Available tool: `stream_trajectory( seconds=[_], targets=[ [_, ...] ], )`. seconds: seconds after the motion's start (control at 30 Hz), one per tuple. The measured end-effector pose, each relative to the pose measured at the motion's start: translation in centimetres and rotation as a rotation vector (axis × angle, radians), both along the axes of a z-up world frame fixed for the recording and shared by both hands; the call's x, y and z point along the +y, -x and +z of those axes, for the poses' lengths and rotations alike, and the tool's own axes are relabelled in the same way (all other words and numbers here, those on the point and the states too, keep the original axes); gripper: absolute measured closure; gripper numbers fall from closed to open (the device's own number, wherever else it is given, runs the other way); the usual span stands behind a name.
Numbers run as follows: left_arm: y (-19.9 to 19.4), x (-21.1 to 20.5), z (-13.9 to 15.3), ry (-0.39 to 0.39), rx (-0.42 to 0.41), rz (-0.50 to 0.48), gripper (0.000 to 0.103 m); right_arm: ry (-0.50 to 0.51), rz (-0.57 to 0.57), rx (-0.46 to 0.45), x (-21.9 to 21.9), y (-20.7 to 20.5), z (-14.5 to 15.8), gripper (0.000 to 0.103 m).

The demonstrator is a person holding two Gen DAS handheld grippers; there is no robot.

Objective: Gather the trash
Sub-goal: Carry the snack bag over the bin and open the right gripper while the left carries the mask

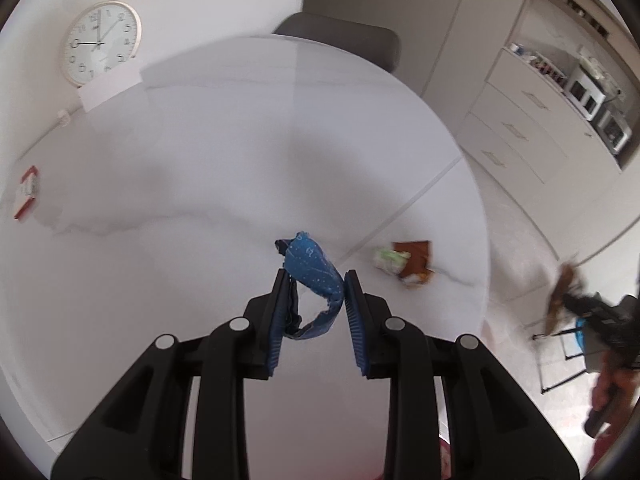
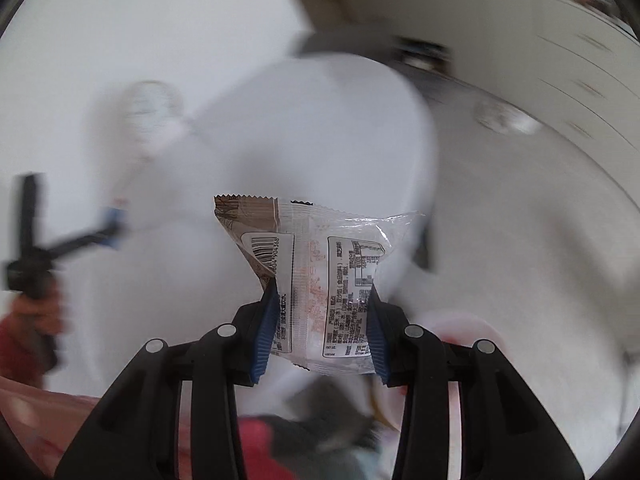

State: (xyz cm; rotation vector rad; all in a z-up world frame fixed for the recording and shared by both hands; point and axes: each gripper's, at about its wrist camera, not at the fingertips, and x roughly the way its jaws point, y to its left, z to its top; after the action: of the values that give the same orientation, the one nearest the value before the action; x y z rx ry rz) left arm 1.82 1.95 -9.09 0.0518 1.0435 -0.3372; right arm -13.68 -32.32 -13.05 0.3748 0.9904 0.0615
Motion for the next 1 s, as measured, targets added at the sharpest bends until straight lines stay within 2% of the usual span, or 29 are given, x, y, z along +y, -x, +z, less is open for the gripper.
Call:
stream_trajectory(
  seconds=[0.13,0.17,0.27,0.37,0.43,0.47,0.5,0.6,0.73,0.8,1.0],
  targets=[
    [1.6,-2.4,0.3,-0.007,0.002,-0.059,0.075,0.026,-0.13,0.18,-4.1,2.2,-8.0,0.062],
    [1.9,-3.0,0.3,-0.009,0.003,-0.072,0.075,0.027,-0.167,0.253,-5.2,2.7,-11.5,0.062],
    [3.3,-5.0,0.5,-0.025,0.003,-0.124,0.075,0.019,-0.231,0.397,-6.3,3.1,-18.3,0.062],
    [4.6,-7.1,0.3,-0.038,0.013,-0.178,0.075,-0.014,-0.277,0.468,-7.1,3.4,-22.5,0.061],
    [5.6,-8.8,0.0,-0.05,0.026,-0.226,0.075,-0.016,-0.299,0.491,-7.4,3.3,-24.0,0.06],
    [6.0,-9.6,-0.2,-0.056,0.03,-0.245,0.075,-0.02,-0.312,0.505,-7.5,3.3,-24.7,0.05],
    [6.4,-10.5,-0.4,-0.066,0.034,-0.271,0.075,-0.025,-0.323,0.512,-7.6,3.3,-25.0,0.041],
    [7.4,-13.6,-1.2,-0.088,0.045,-0.356,0.075,-0.035,-0.348,0.496,-8.4,4.2,-24.2,0.03],
    [8.5,-18.7,-3.1,-0.096,0.084,-0.476,0.075,-0.042,-0.381,0.458,-8.8,5.7,-22.5,0.025],
    [9.0,-21.0,-4.2,-0.105,0.101,-0.527,0.075,-0.044,-0.411,0.428,-9.7,7.7,-20.6,0.023],
    [11.0,-29.9,-10.2,-0.152,0.193,-0.69,0.074,-0.01,-0.476,0.329,-10.8,12.9,-14.5,0.013]
  ],
)
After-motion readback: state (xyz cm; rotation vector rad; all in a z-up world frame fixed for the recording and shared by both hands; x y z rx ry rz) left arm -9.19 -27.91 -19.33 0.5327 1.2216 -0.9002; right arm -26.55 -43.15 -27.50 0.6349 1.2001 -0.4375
